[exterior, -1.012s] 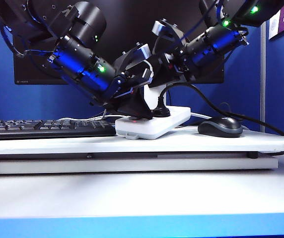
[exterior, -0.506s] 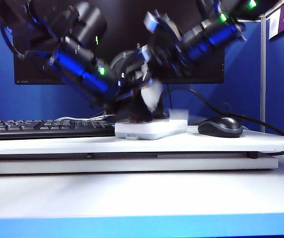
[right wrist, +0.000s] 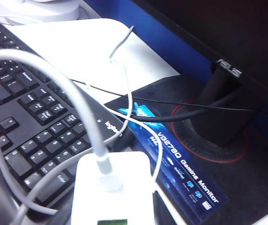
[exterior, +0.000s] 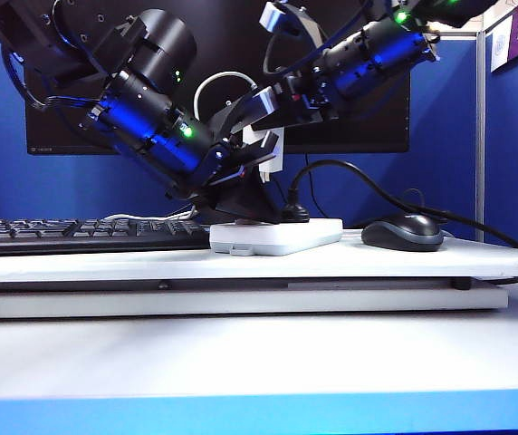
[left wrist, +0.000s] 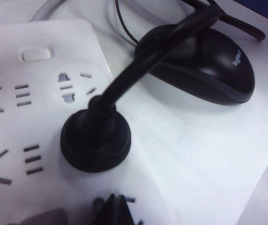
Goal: Unplug the white charger from the socket, then place it next to the socket.
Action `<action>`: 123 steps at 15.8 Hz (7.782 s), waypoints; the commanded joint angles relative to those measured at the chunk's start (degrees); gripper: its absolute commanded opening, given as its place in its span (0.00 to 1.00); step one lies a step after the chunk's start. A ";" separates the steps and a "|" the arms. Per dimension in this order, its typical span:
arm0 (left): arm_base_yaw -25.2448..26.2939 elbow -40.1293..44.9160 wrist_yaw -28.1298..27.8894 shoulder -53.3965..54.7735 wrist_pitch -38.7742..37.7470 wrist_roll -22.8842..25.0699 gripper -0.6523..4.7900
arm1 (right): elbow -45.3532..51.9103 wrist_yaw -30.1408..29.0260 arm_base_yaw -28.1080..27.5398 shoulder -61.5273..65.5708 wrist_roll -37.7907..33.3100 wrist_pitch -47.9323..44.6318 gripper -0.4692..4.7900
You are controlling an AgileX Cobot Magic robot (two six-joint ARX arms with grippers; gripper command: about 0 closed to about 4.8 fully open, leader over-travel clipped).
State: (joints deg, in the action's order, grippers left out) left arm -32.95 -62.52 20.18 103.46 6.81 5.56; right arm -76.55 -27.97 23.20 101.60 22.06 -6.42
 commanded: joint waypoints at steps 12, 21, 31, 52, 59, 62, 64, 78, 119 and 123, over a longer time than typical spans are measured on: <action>-0.13 0.87 -7.54 -22.38 -4.35 -0.02 0.11 | -0.37 3.85 -2.80 -18.10 -26.86 14.84 0.09; -0.07 0.48 -13.94 -28.92 -4.15 0.00 0.11 | -0.26 3.69 -2.78 -20.46 -40.17 42.01 0.09; -0.09 0.48 -13.90 -28.92 -4.39 0.00 0.11 | -0.28 3.85 -2.78 -9.05 -46.21 45.40 0.09; -0.09 0.48 -13.31 -28.92 -5.01 0.00 0.11 | -0.39 4.07 -6.51 -3.50 -52.61 36.28 0.62; -0.09 0.48 -13.31 -28.96 -4.52 -0.07 0.11 | -0.39 4.02 -6.51 -9.92 -50.36 38.45 0.55; -0.11 0.44 -13.31 -30.05 -4.35 -0.04 0.11 | -0.39 2.95 -6.51 -14.43 -47.15 40.72 0.08; -0.11 0.44 -13.35 -32.76 -4.31 -0.17 0.11 | -0.39 2.34 -6.51 -19.26 -43.17 40.39 0.08; -0.11 0.61 -18.08 -76.37 -47.32 -2.99 0.11 | 21.22 11.58 -6.12 -66.93 -21.38 28.26 0.08; -0.09 62.14 -21.49 -88.89 -10.64 -5.84 0.11 | 76.26 21.88 -6.38 -88.32 -26.53 12.59 0.09; 0.11 62.14 -21.49 -88.91 -10.58 -5.84 0.11 | 76.26 21.90 -11.08 -92.02 -26.53 12.63 0.09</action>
State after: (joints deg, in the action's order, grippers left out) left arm -33.06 -0.40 -1.56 14.57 -4.47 -0.67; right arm -0.54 -6.15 13.19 10.11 -4.27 7.14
